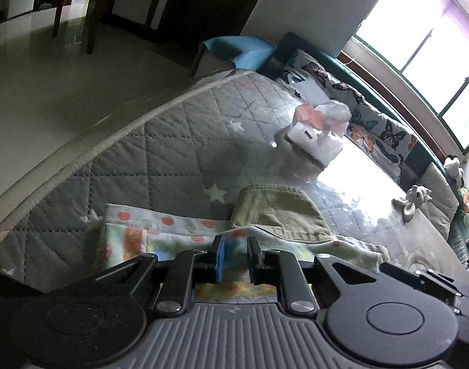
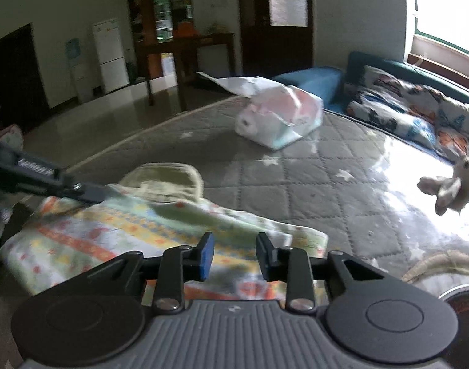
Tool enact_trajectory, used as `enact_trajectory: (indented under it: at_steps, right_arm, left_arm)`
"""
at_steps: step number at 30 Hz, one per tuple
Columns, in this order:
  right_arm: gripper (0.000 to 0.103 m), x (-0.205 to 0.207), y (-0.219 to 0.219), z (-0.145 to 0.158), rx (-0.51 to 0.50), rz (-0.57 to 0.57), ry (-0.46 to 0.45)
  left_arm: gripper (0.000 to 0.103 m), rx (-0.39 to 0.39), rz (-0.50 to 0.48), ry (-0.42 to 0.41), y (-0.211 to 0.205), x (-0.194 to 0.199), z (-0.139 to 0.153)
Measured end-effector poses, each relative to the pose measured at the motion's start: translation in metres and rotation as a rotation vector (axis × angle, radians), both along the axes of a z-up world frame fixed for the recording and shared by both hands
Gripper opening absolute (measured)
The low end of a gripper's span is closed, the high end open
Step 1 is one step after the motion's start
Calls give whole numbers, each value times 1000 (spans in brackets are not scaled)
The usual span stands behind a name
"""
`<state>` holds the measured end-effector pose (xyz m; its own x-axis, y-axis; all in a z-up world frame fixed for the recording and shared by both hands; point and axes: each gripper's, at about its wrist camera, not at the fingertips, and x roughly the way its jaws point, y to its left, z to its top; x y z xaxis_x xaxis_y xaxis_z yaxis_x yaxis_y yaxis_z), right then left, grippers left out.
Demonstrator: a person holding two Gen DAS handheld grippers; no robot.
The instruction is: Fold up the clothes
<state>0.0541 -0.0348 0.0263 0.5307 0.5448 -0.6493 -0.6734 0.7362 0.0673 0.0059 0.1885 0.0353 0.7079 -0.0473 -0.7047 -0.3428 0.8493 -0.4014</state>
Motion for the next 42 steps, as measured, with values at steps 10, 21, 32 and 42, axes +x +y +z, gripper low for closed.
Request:
enact_trajectory:
  at_steps: [10, 21, 32, 42]
  right_arm:
    - [37, -41, 21, 11, -22, 158, -9]
    - [37, -79, 20, 1, -63, 224, -30]
    - [36, -103, 21, -3, -80, 252, -54]
    - [38, -108, 25, -5, -53, 250, -50]
  left_arm:
    - [17, 15, -104, -37, -34, -34, 14]
    - [17, 65, -176, -40, -63, -69, 1]
    - [17, 73, -152, -66, -64, -95, 4]
    - [18, 79, -100, -64, -51, -115, 4]
